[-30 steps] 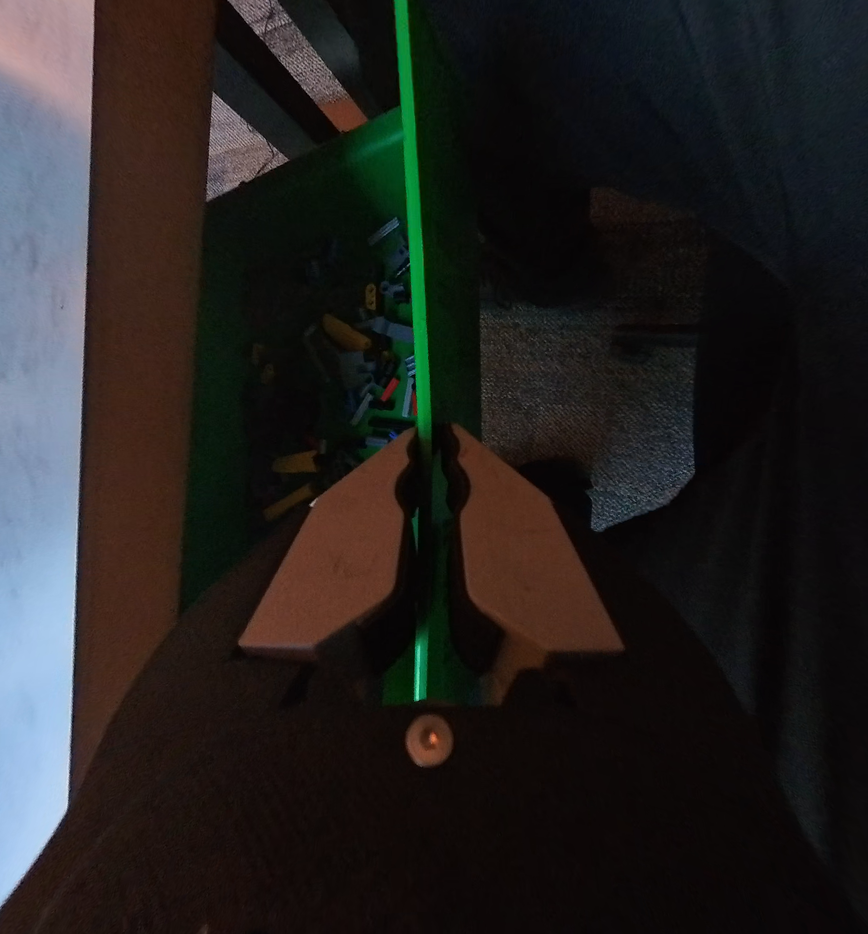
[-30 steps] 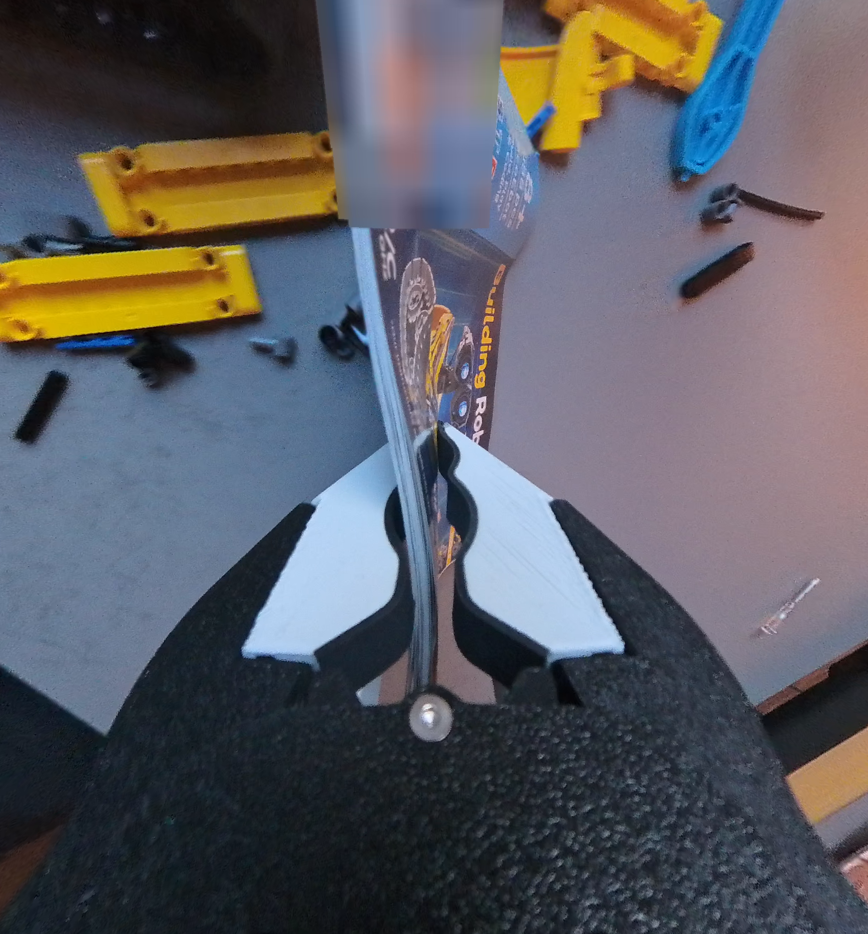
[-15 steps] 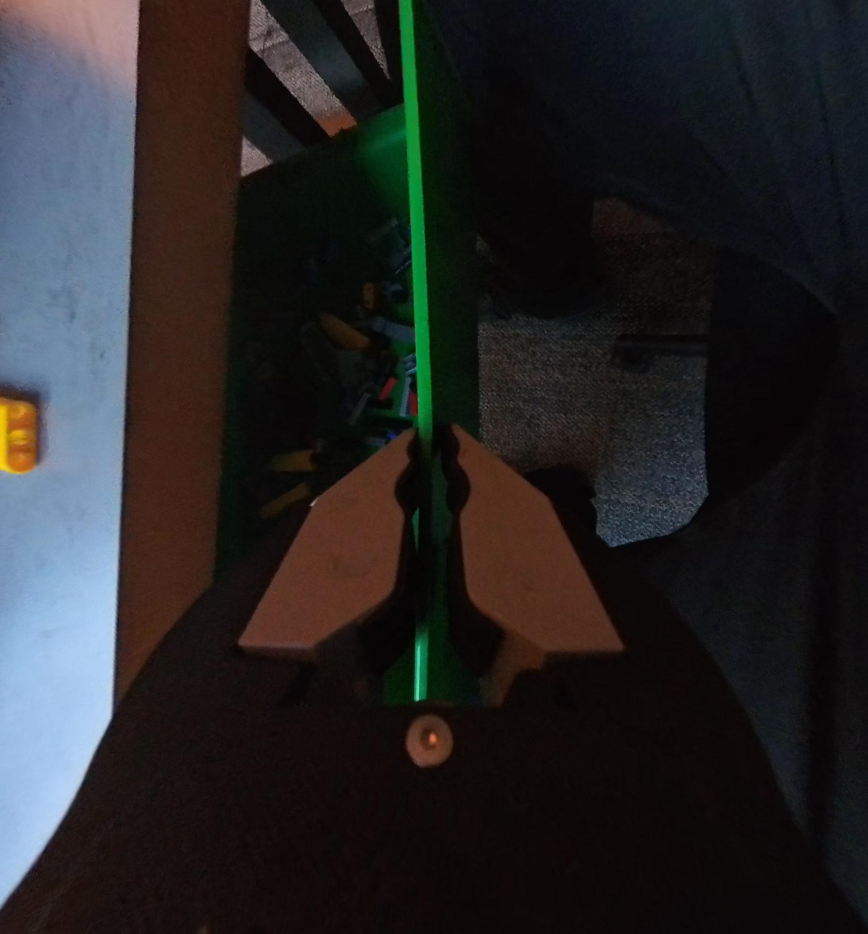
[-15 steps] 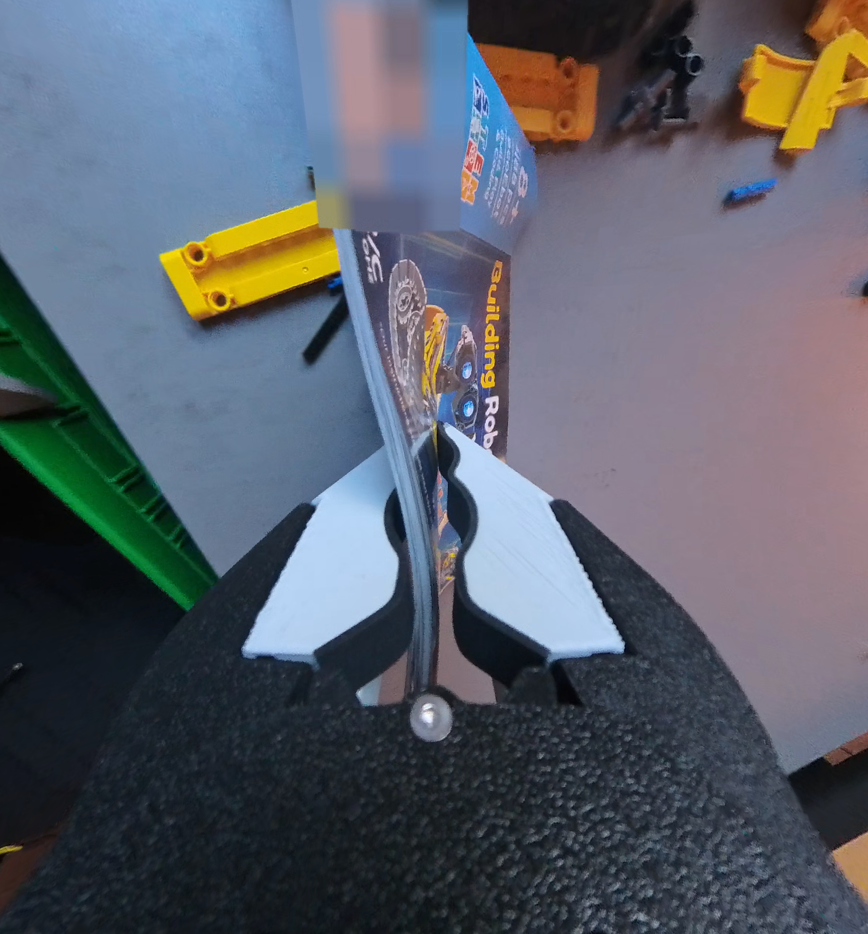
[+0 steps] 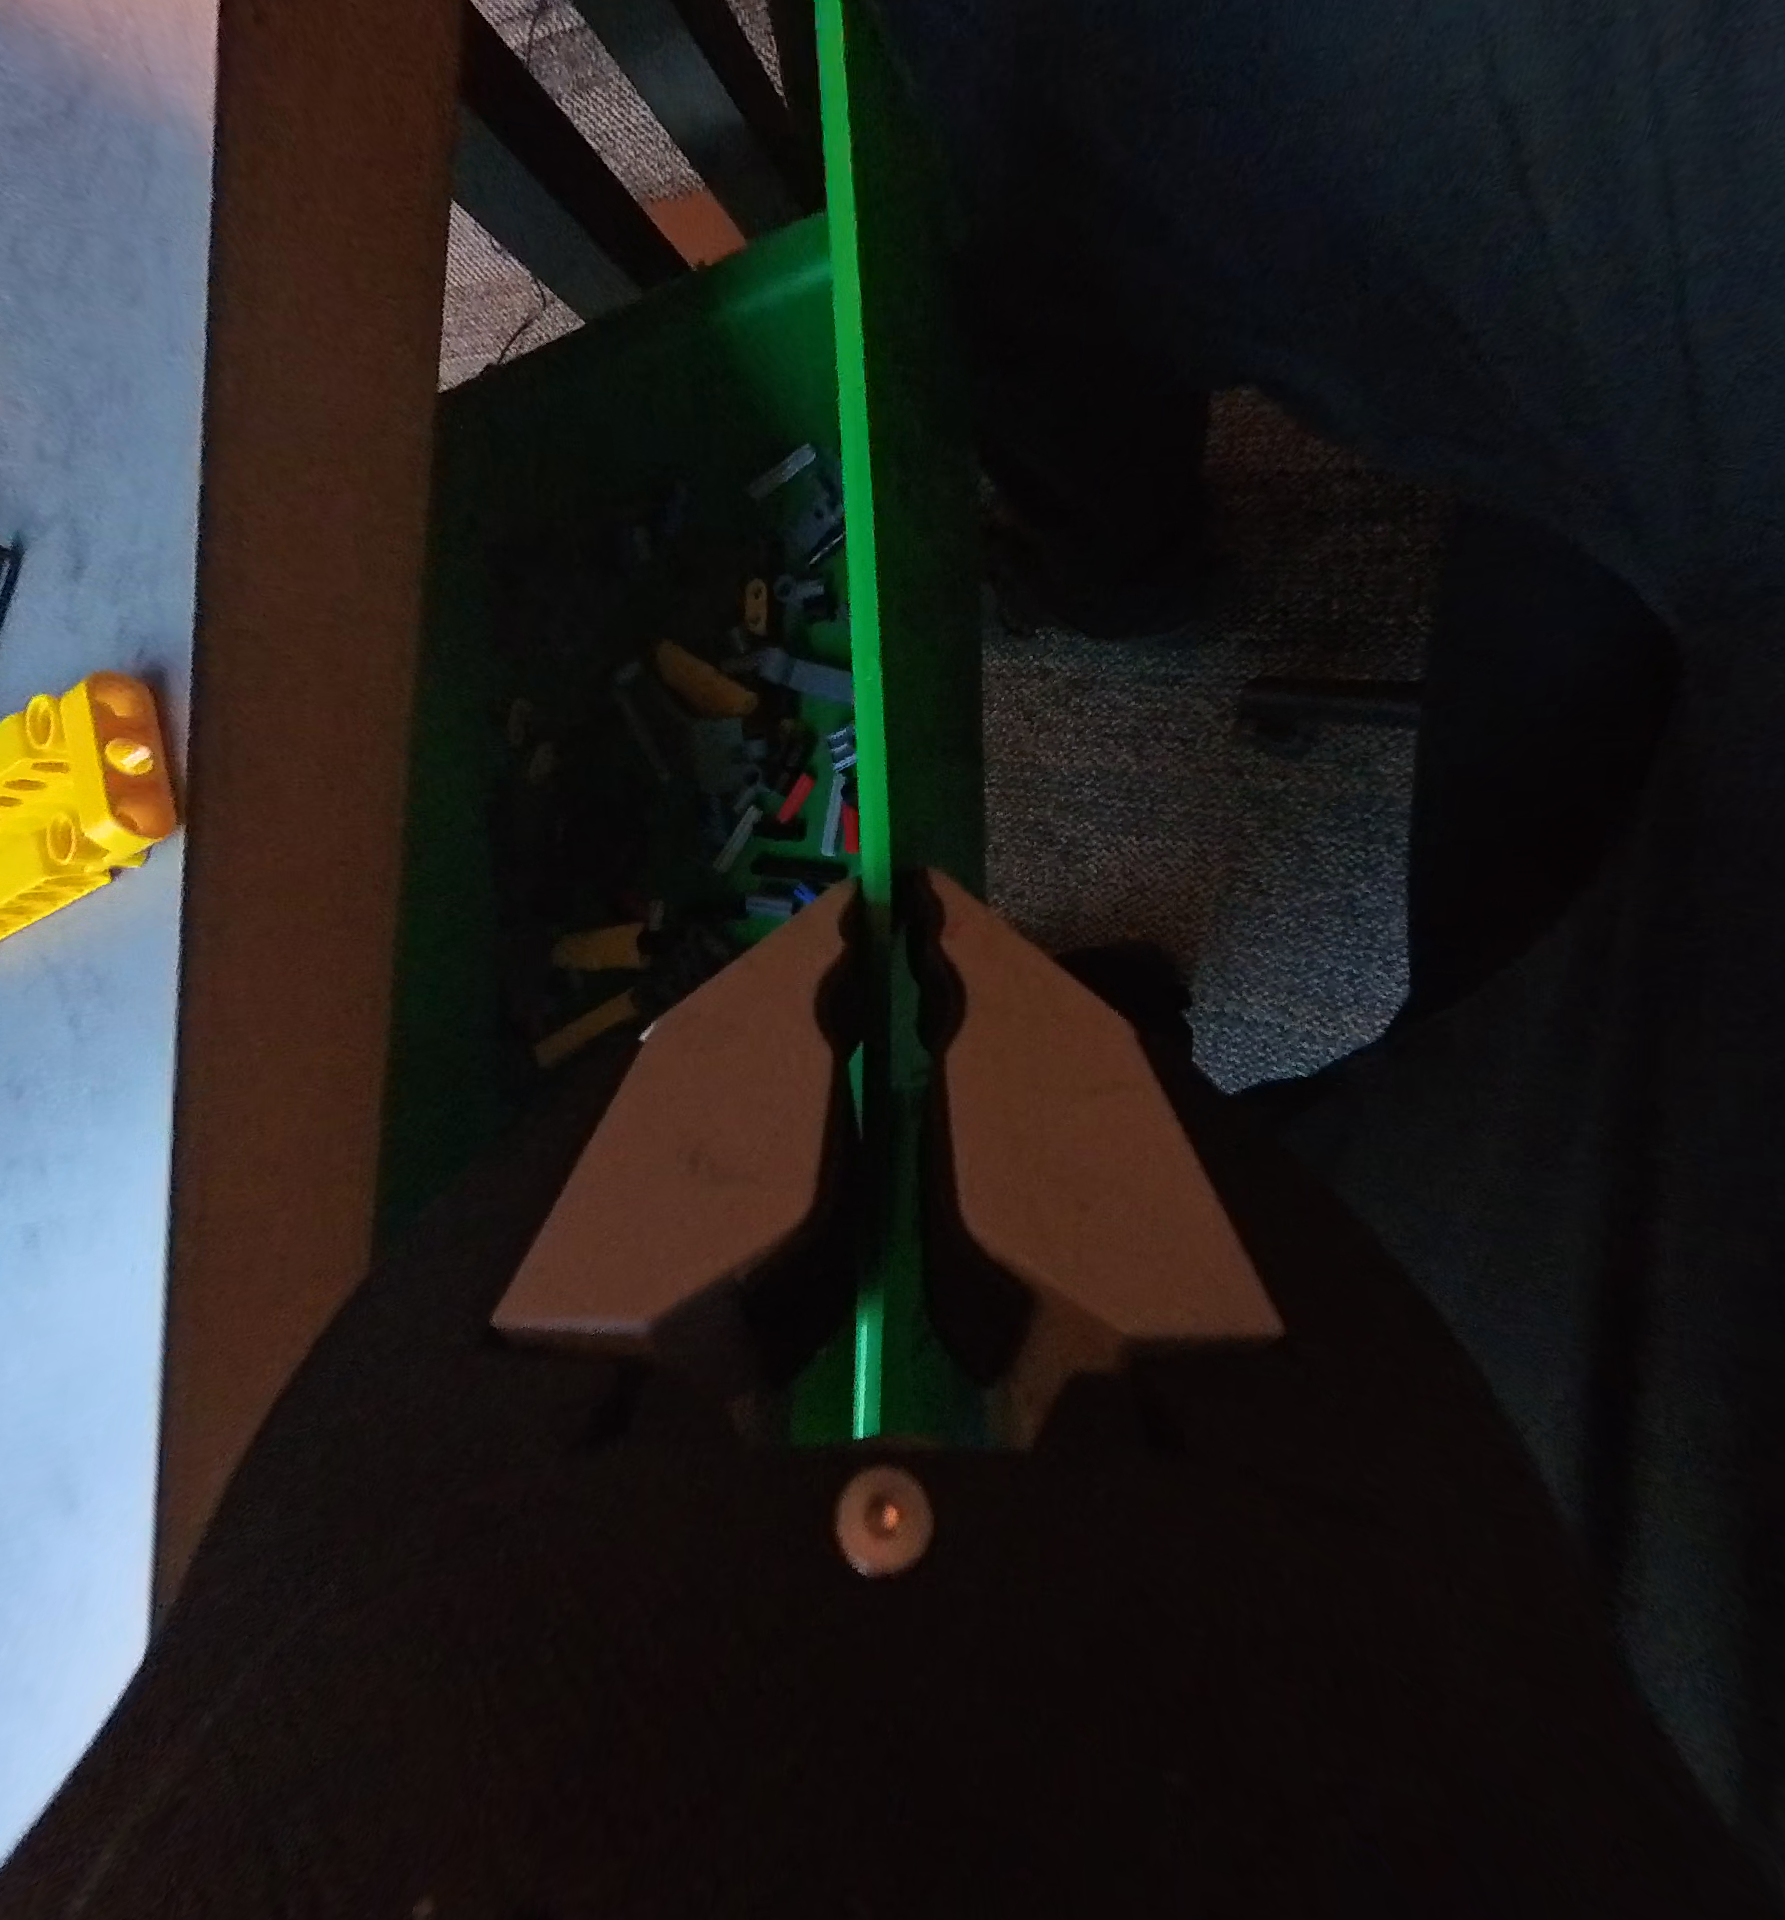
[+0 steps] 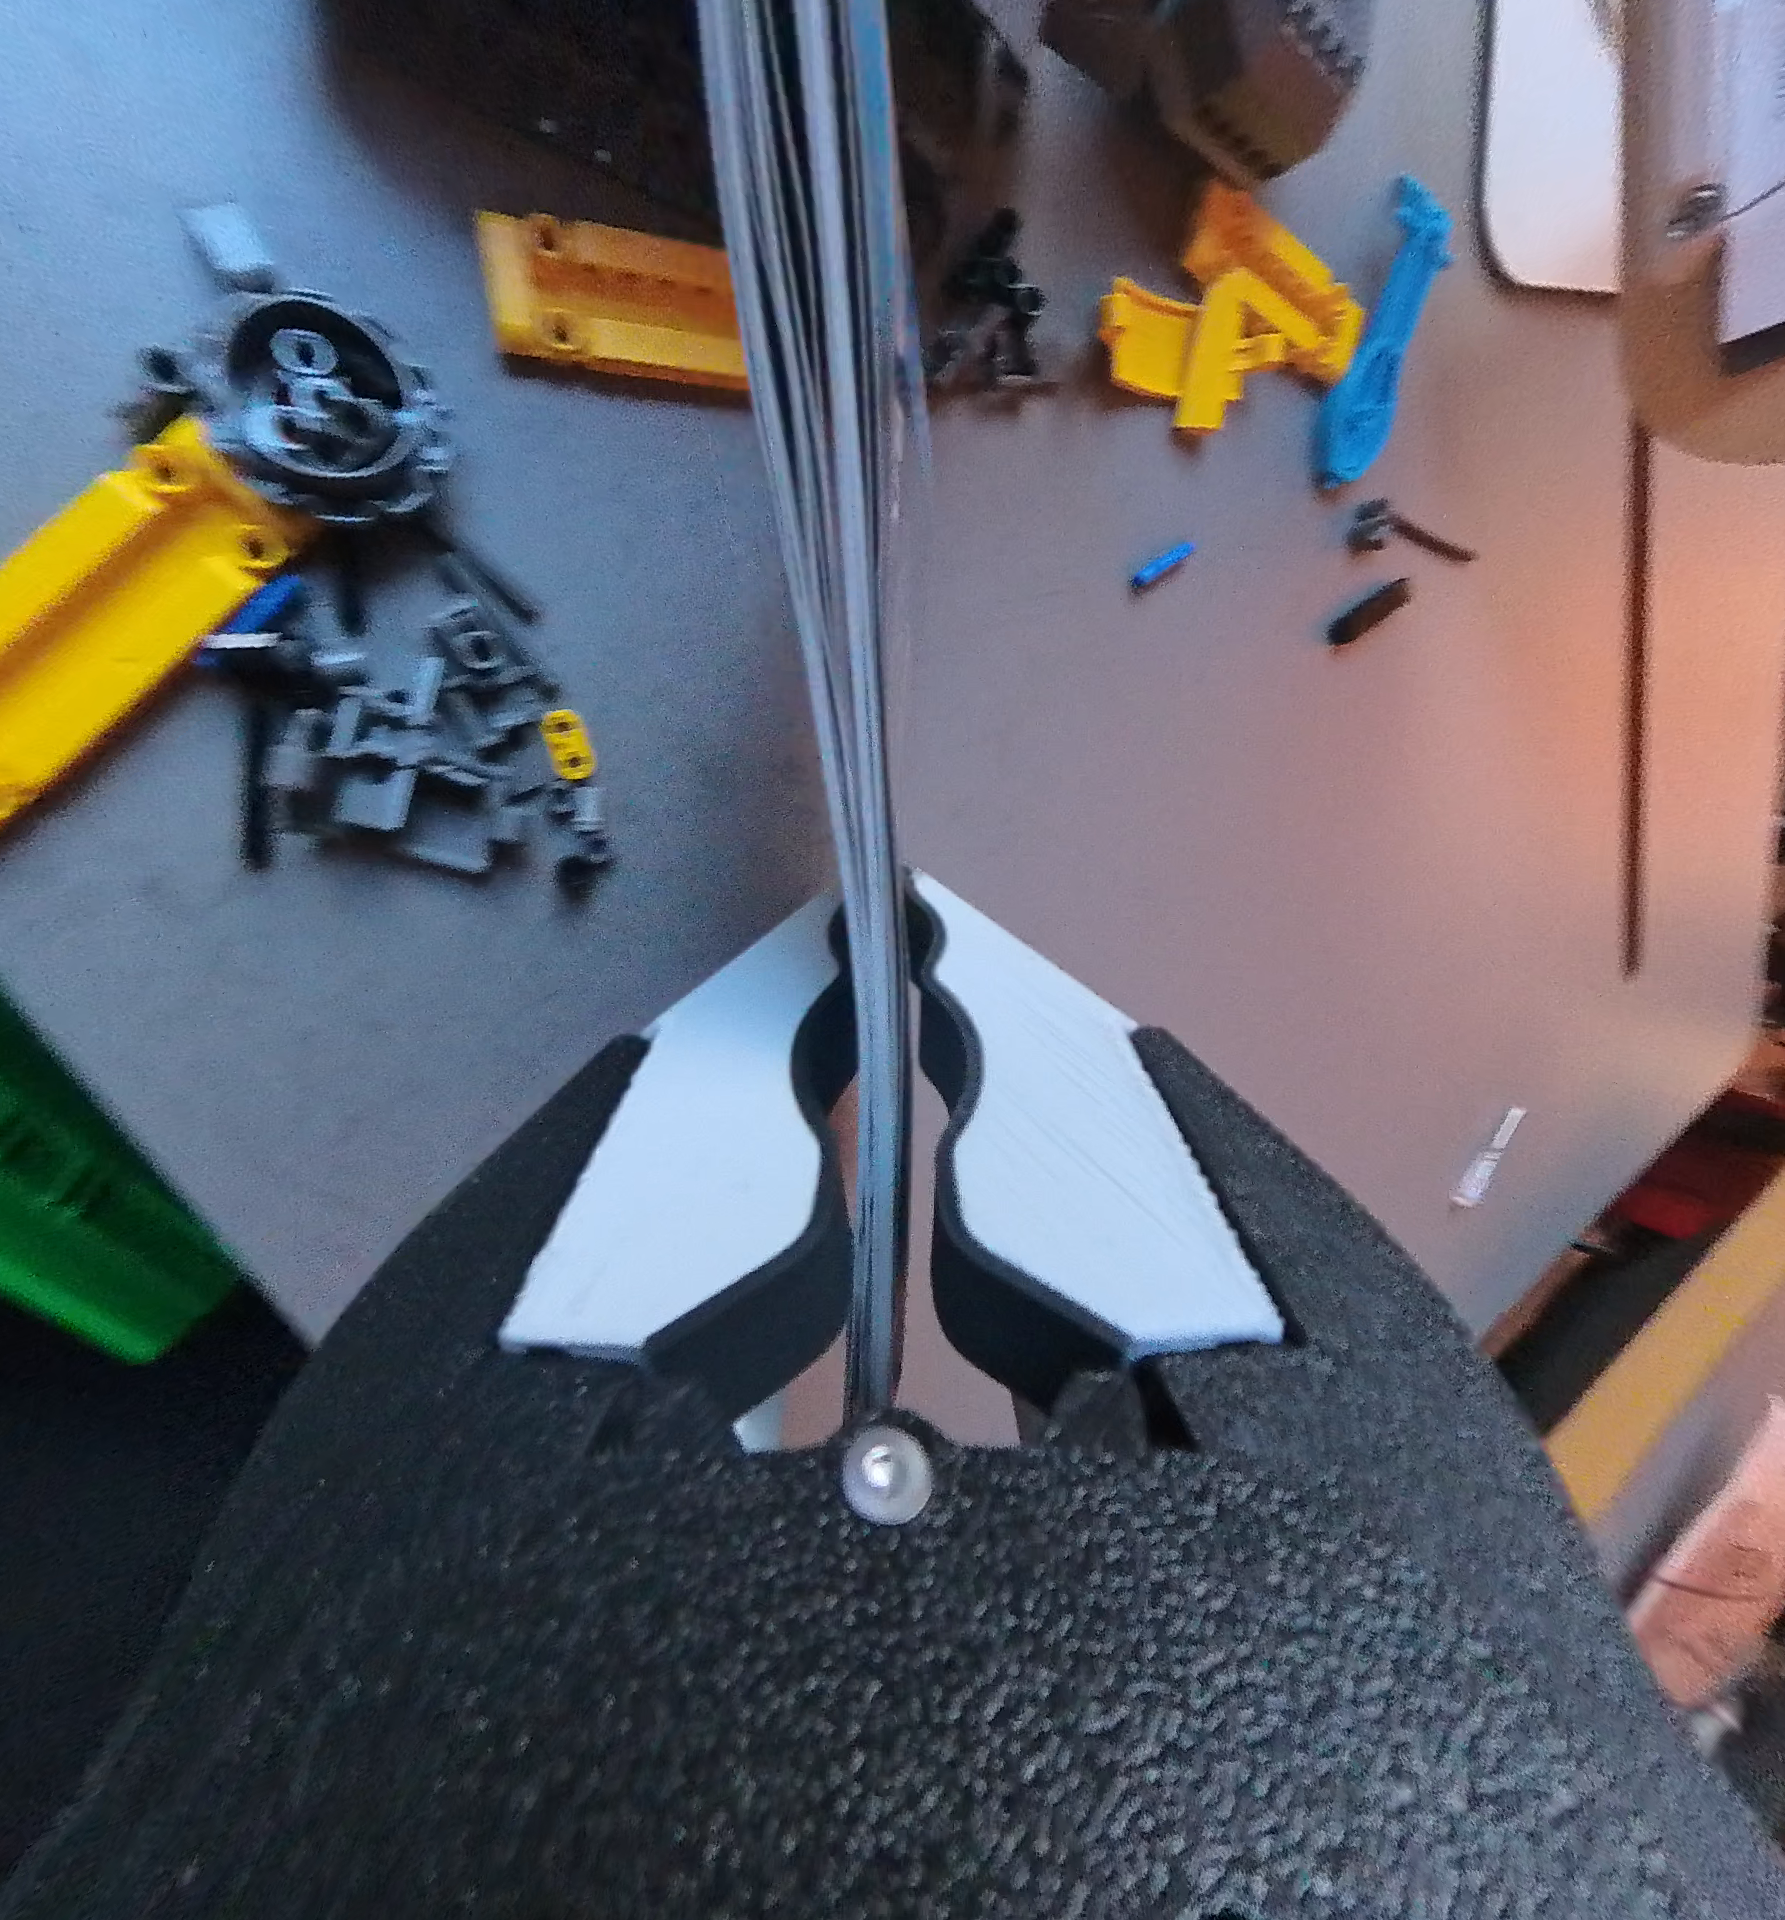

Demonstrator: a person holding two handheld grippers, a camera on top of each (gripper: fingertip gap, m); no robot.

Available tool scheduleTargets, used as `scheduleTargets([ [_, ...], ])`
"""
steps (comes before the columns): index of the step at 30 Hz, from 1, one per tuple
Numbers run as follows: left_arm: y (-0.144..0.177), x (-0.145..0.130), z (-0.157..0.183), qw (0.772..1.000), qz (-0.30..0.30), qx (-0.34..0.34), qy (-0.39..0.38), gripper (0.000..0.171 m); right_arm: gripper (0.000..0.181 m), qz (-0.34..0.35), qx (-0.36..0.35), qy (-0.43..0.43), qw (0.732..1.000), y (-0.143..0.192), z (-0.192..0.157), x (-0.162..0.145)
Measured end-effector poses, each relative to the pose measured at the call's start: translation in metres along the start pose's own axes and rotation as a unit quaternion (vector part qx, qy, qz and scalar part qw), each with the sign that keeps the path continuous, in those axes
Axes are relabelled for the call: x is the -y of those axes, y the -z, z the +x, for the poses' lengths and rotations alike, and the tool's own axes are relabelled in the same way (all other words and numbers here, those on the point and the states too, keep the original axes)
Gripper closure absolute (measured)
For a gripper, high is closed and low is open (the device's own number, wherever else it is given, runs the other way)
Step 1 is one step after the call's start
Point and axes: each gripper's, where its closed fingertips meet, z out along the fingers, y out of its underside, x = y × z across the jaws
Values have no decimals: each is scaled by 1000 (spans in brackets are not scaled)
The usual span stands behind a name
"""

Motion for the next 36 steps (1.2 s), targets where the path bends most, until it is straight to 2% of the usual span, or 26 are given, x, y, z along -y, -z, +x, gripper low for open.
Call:
scheduleTargets([
  [4,1,-1,-1,1000,1,1,2,167,181,-28,-56,52,997,-25,21,7],
  [7,2,0,-2,1000,2,0,2,167,181,-47,-58,85,994,-45,17,12],
  [10,3,2,-2,1000,6,0,3,167,181,-52,-48,117,991,-52,4,18],
  [22,3,2,-6,1000,7,5,-2,167,181,-25,6,181,983,-23,-53,12],
  [26,5,1,-4,1000,6,5,-6,166,181,-4,6,174,985,-8,-53,13],
  [30,5,0,0,1000,5,2,-11,167,181,14,-18,178,984,2,-34,28],
  [36,8,-3,4,1000,4,-2,-12,166,181,52,-37,290,955,12,-45,63],
])
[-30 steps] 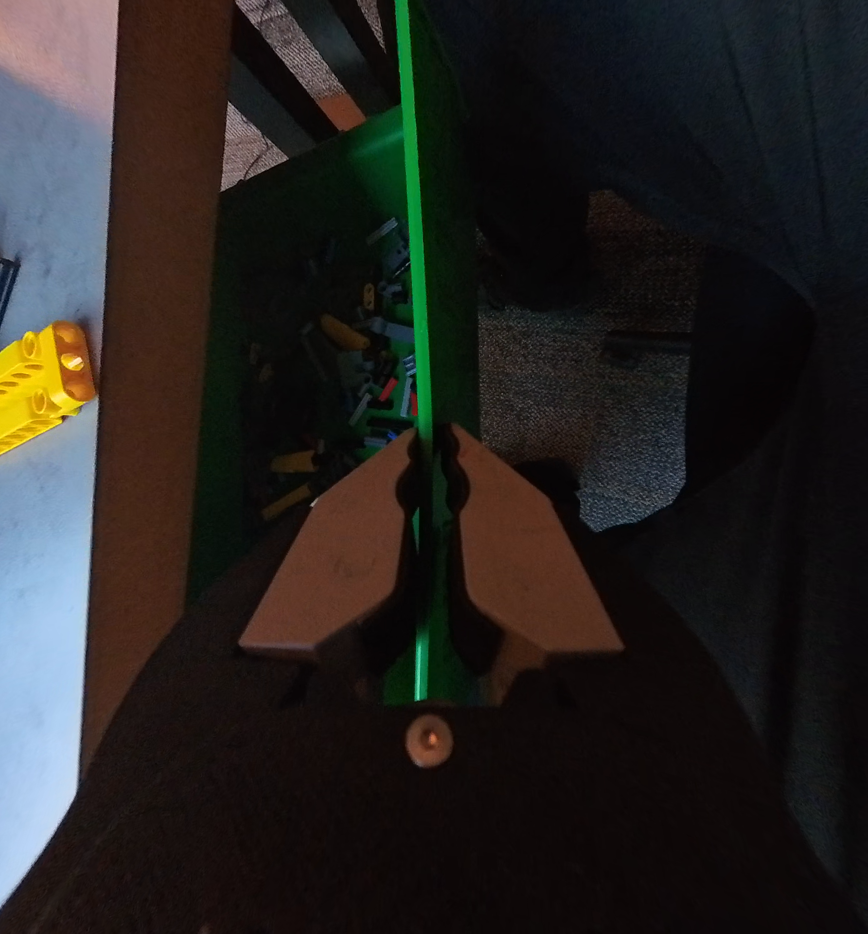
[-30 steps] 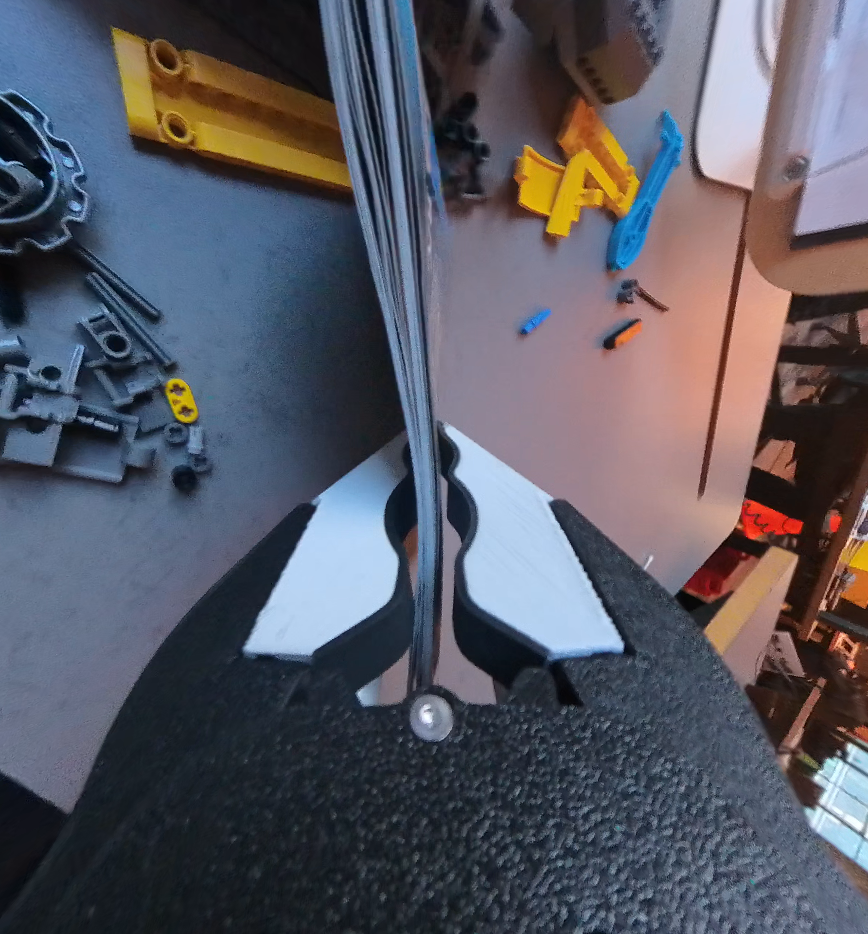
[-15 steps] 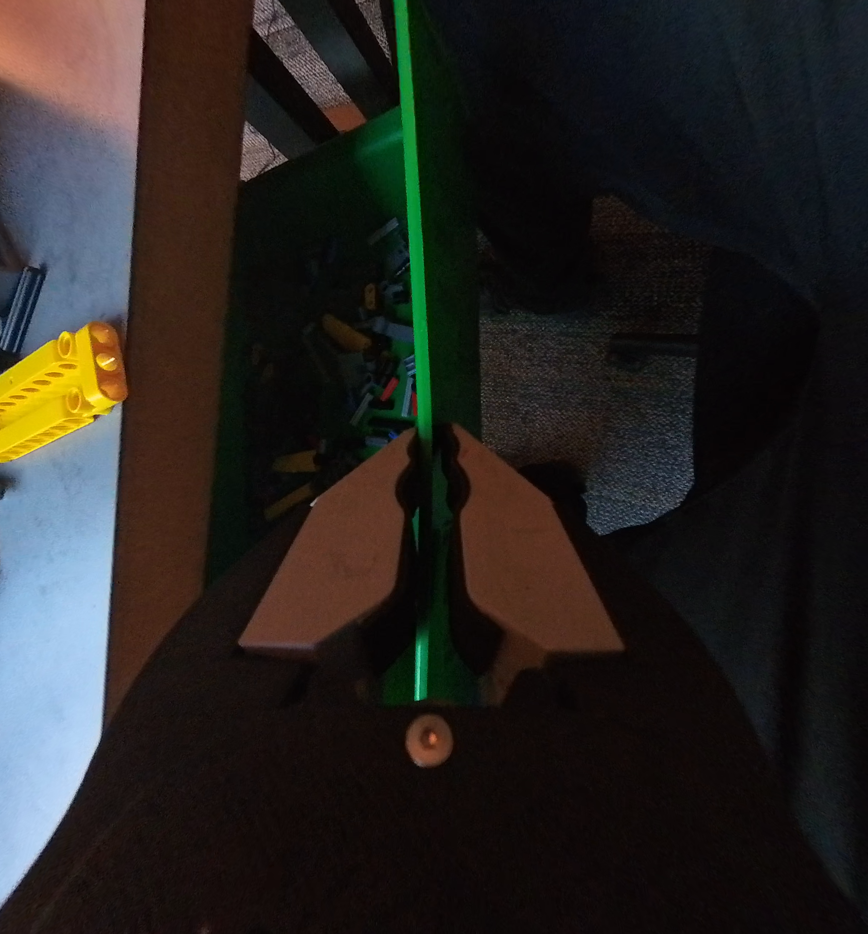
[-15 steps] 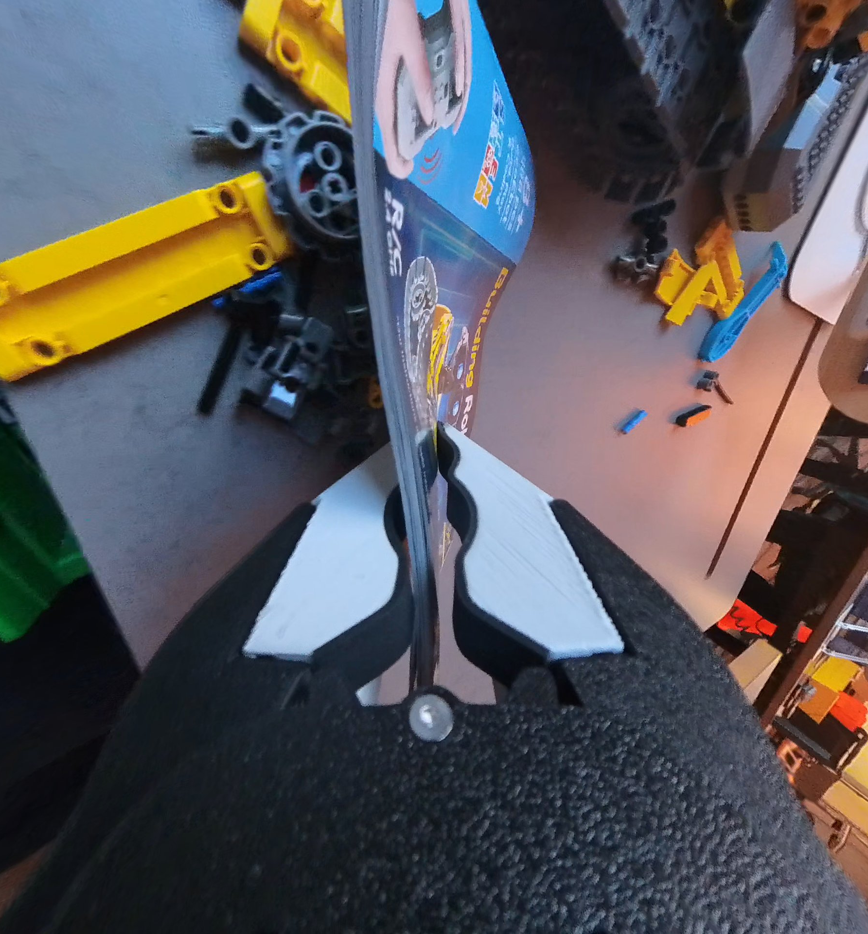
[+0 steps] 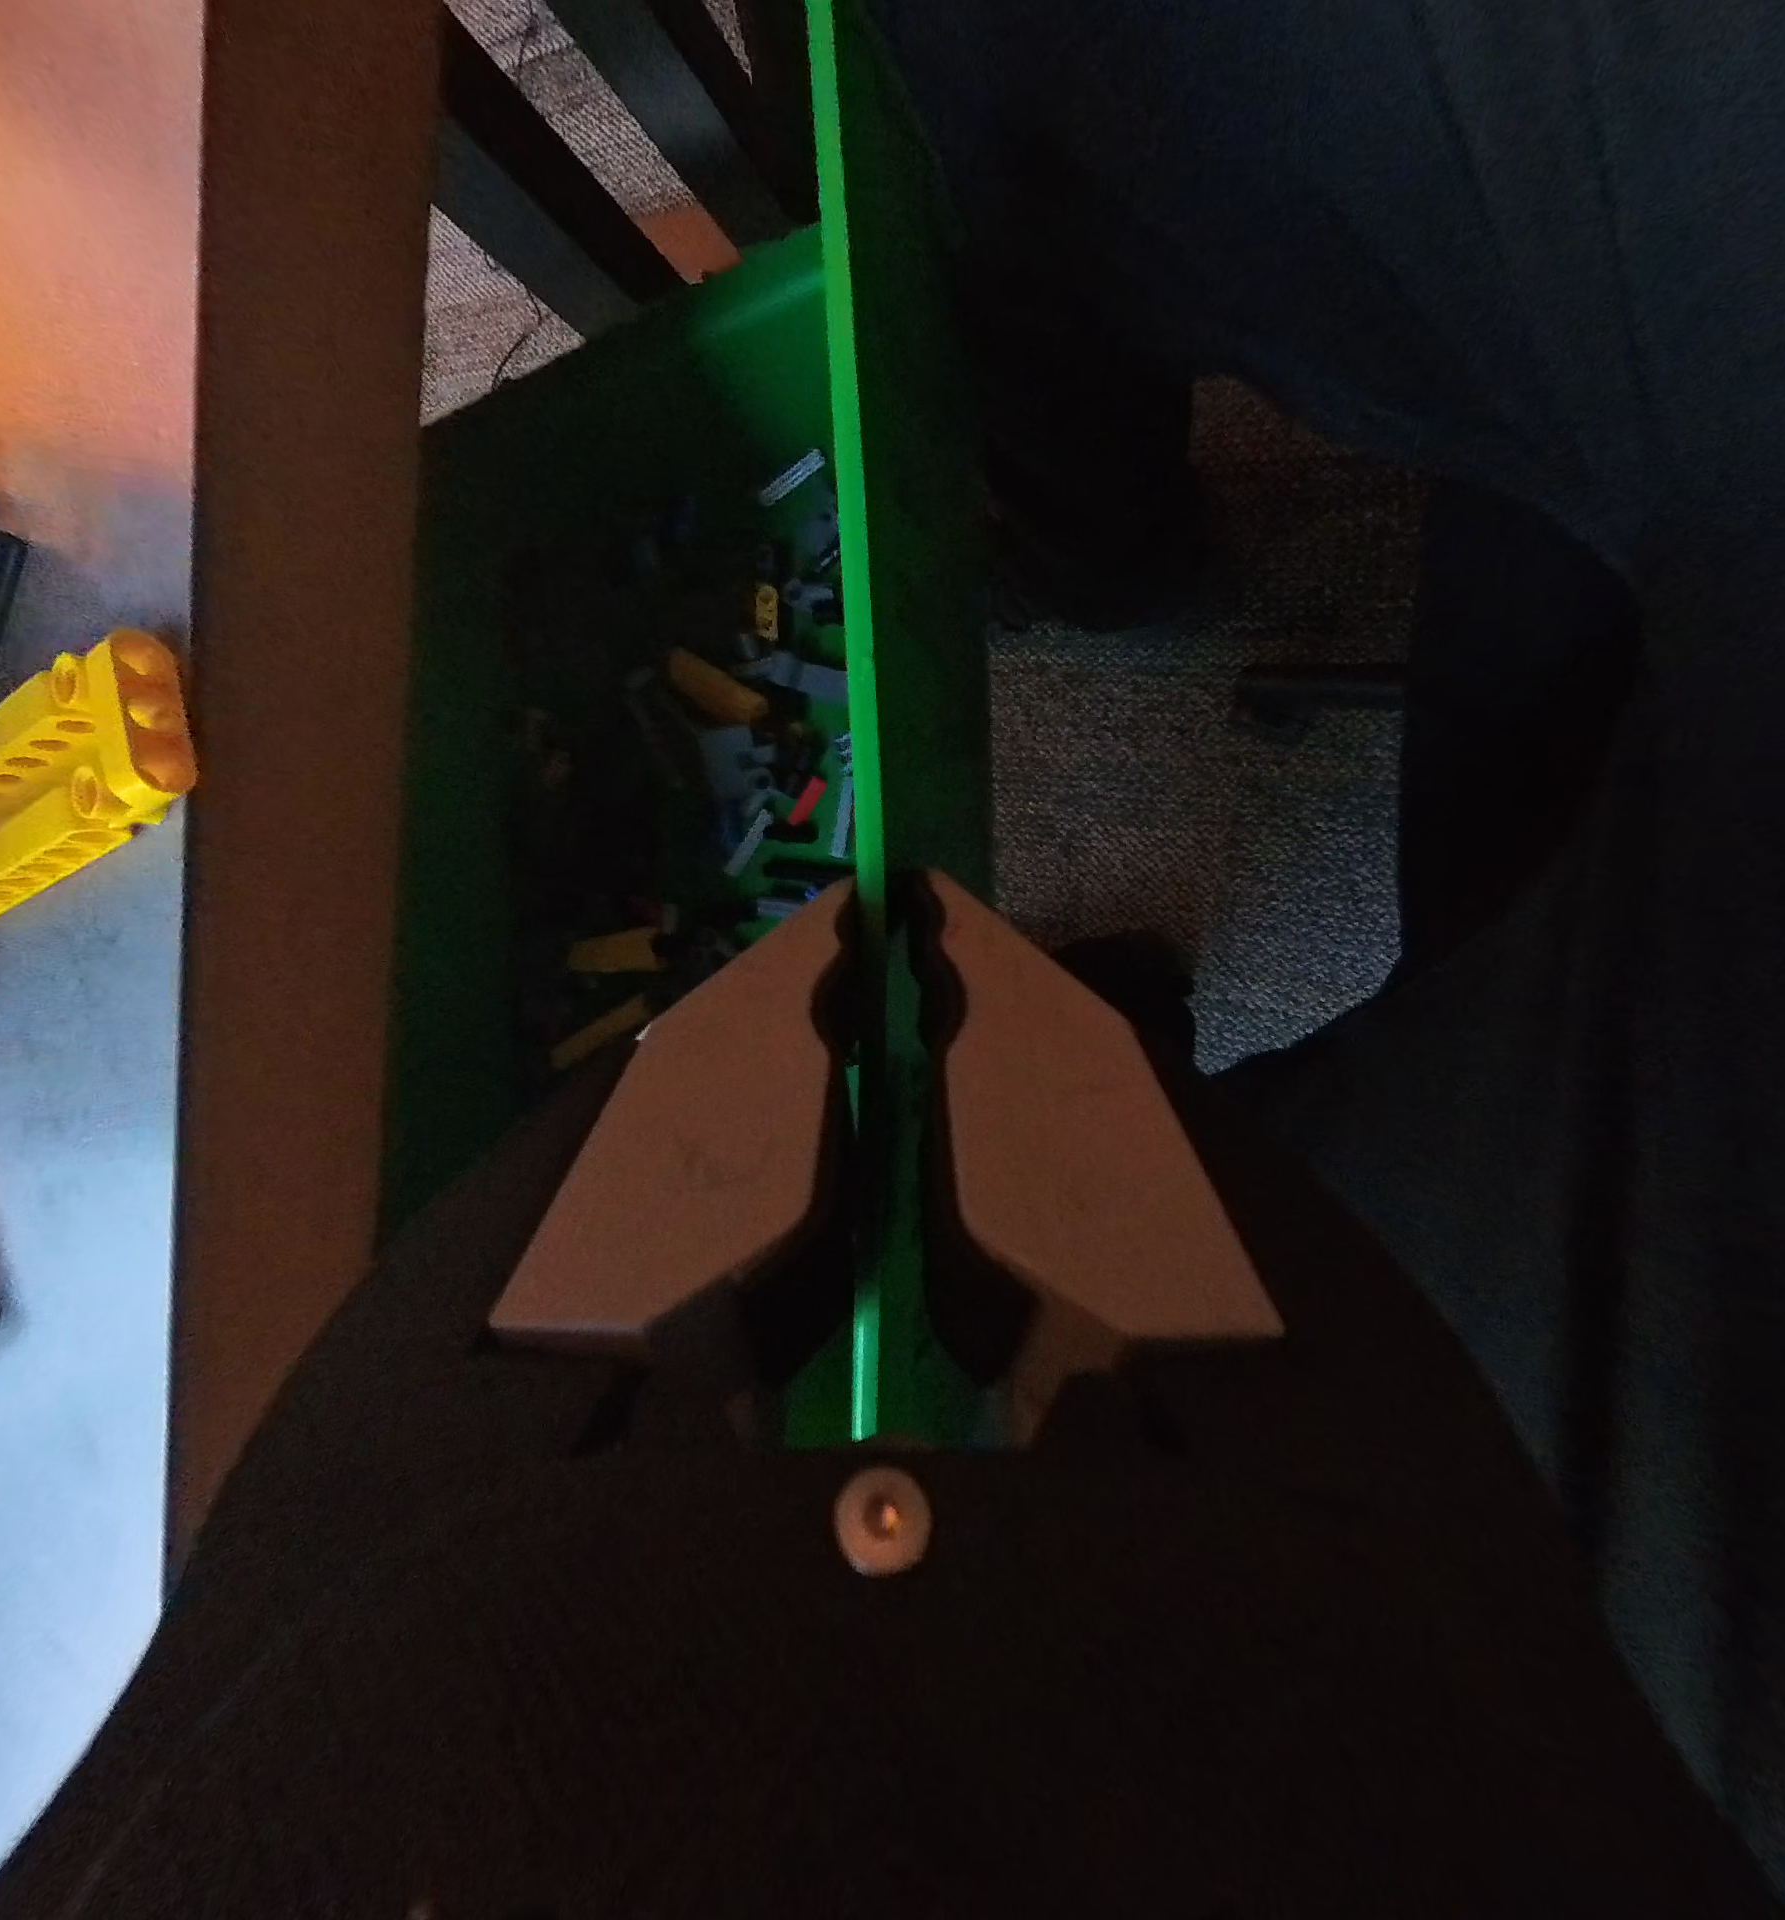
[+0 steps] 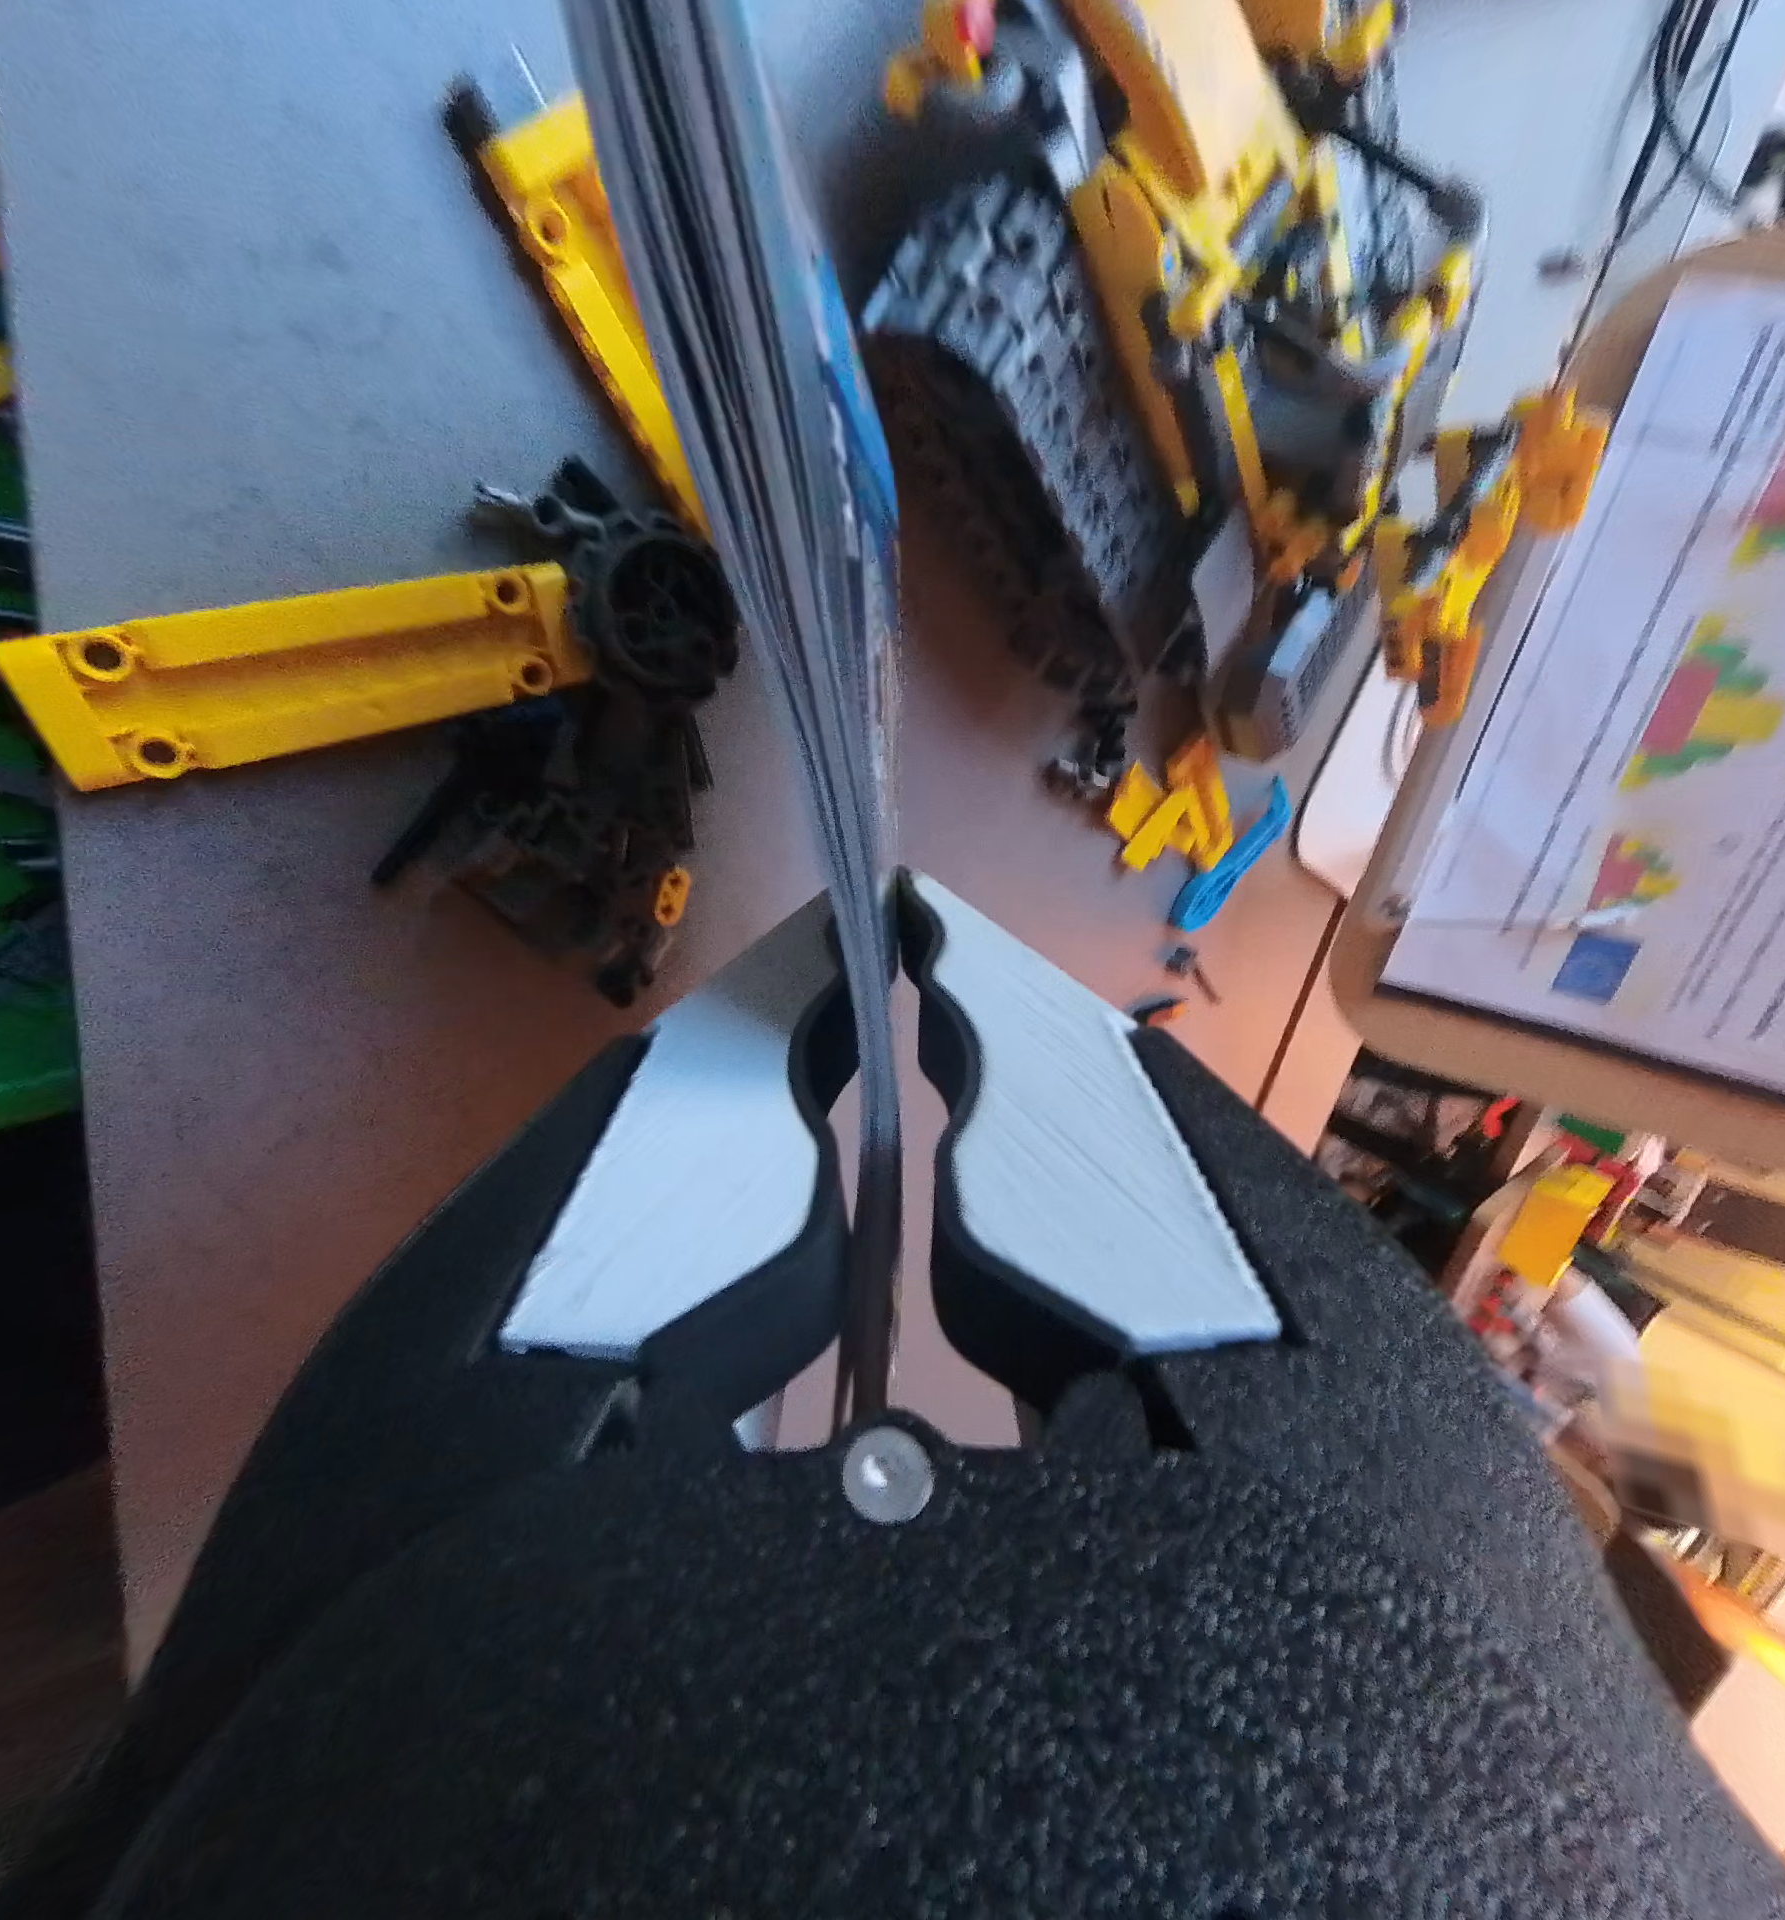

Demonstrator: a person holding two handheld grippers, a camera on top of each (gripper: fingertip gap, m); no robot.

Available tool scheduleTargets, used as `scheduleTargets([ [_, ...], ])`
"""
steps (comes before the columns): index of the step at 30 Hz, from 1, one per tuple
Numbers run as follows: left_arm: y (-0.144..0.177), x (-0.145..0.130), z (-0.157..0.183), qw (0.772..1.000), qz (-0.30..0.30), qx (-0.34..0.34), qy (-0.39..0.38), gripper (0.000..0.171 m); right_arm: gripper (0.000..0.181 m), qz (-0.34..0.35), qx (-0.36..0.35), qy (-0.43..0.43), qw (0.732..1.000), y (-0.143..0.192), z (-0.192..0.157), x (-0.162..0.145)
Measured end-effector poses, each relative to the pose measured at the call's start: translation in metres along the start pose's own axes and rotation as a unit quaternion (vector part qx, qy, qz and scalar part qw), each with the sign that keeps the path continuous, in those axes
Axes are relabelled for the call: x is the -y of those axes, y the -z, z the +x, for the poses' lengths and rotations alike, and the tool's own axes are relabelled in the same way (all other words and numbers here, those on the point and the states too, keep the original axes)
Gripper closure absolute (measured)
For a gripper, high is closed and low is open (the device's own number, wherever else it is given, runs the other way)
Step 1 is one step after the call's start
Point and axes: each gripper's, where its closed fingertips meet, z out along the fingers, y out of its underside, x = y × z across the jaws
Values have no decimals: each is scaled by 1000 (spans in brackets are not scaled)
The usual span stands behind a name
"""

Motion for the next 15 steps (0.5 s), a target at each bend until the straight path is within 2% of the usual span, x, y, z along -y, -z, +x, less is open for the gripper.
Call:
scheduleTargets([
  [4,1,-1,0,1000,-1,0,3,166,181,31,-16,56,998,1,2,28],
  [8,0,-2,-2,1000,-2,0,3,166,181,56,-11,70,996,-8,1,52],
  [12,2,-1,-4,1000,0,1,4,166,181,74,57,90,992,-29,-15,59],
  [15,3,-1,-4,1000,-1,1,4,166,181,86,114,69,987,-36,-24,57],
])
